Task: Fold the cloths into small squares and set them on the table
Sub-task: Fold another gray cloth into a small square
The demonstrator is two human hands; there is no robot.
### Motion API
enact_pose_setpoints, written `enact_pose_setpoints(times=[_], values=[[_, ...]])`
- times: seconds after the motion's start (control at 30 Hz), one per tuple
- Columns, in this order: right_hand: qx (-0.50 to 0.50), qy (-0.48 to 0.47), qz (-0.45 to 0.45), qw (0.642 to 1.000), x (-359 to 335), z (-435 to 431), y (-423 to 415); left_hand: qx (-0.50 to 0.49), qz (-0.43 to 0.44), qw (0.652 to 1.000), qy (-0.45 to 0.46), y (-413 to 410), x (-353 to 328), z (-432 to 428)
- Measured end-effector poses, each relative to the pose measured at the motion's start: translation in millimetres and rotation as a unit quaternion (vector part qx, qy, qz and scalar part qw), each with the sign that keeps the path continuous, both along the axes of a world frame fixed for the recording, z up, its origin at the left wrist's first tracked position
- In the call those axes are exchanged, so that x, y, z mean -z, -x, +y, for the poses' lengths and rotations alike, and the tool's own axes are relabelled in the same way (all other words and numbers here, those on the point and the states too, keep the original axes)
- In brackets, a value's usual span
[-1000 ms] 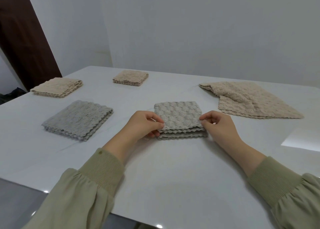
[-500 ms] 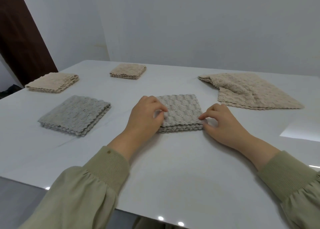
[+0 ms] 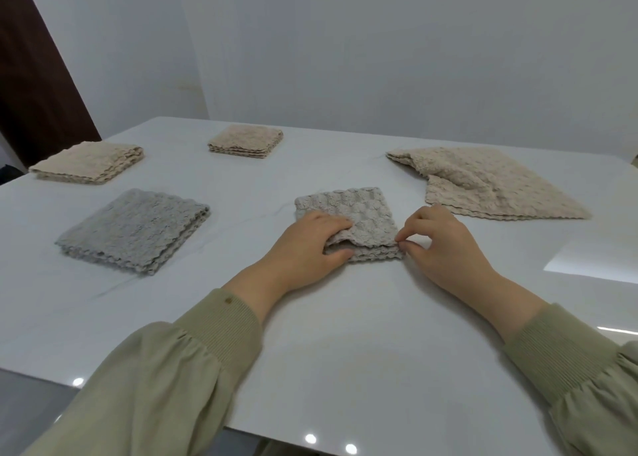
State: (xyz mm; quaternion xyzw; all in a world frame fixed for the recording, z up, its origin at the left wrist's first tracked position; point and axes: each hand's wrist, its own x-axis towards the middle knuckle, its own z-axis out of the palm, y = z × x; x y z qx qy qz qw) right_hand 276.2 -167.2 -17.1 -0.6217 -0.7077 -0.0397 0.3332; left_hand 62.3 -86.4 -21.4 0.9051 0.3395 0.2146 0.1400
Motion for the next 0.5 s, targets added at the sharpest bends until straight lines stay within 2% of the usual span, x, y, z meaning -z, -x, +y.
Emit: enact_pose_setpoints(times=[0.17, 0.37, 0.5], values=[[-0.002, 0.013, -0.003, 1.000, 3.2, 2.7, -3.0, 0.008, 0.013, 1.000, 0.025, 1.7, -0.1, 0.4], [-0.006, 0.040, -0.027, 0.999, 3.3, 6.0, -5.4, 0.051, 0.100, 0.994, 0.013, 6.3, 2.6, 3.0], [-0.016, 0.001, -0.051, 0.999, 4.4, 8.0, -6.9, 0.052, 0.096, 0.994, 0.029, 6.2, 2.3, 3.4]])
